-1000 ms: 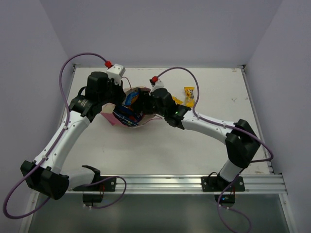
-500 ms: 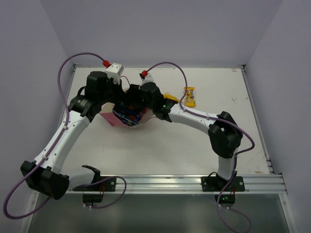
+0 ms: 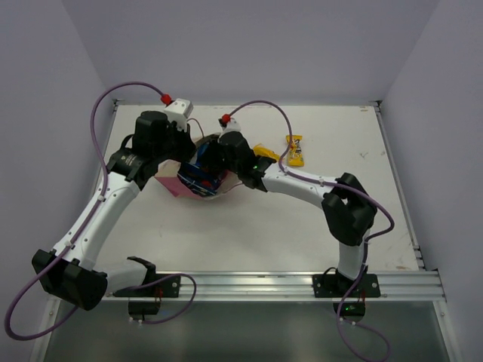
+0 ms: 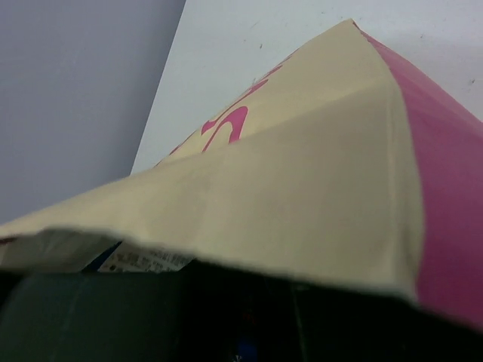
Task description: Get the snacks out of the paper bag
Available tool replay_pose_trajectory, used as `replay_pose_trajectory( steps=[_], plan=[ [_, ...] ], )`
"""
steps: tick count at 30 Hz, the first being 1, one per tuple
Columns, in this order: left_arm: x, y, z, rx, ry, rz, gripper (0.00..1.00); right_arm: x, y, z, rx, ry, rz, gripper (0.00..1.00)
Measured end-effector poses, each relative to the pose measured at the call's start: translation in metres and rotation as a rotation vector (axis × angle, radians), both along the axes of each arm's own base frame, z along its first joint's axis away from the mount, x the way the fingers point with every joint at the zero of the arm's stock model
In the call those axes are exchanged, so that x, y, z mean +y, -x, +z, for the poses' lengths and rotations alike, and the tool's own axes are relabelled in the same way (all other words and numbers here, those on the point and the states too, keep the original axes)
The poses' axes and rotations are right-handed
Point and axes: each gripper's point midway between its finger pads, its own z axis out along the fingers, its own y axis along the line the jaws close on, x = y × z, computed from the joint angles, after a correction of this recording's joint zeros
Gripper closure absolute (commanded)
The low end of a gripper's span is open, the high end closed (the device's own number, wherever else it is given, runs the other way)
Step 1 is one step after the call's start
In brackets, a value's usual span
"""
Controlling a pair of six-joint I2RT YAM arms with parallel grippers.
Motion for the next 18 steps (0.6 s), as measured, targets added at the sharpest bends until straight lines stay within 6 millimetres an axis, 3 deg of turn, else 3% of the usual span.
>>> replay_pose_trajectory(
  steps=[2, 5, 11, 14, 16, 18],
  plan=[
    [0.001, 0.000, 0.000, 0.000, -0.003, 0.003, 1.00, -0.005, 0.004, 0.006, -0.014, 0.009, 0.007, 1.00],
    [0.003, -0.001, 0.000, -0.003, -0.010, 0.013, 1.00, -0.021, 0.018, 0.027, -0.044, 0.012, 0.026, 1.00],
    [0.006, -0.003, -0.001, -0.009, -0.023, 0.031, 1.00, -0.084, 0.065, 0.108, -0.186, -0.022, 0.078, 1.00],
    [0.007, -0.003, -0.001, -0.013, -0.032, 0.025, 1.00, -0.140, 0.079, 0.143, -0.288, -0.049, 0.035, 1.00],
    [0.007, -0.003, -0.001, -0.016, -0.038, 0.021, 1.00, -0.188, 0.068, 0.145, -0.321, -0.032, -0.065, 1.00],
    [0.007, -0.003, -0.001, -0.022, -0.048, 0.014, 1.00, -0.234, 0.049, 0.131, -0.318, 0.012, -0.195, 1.00]
  ],
)
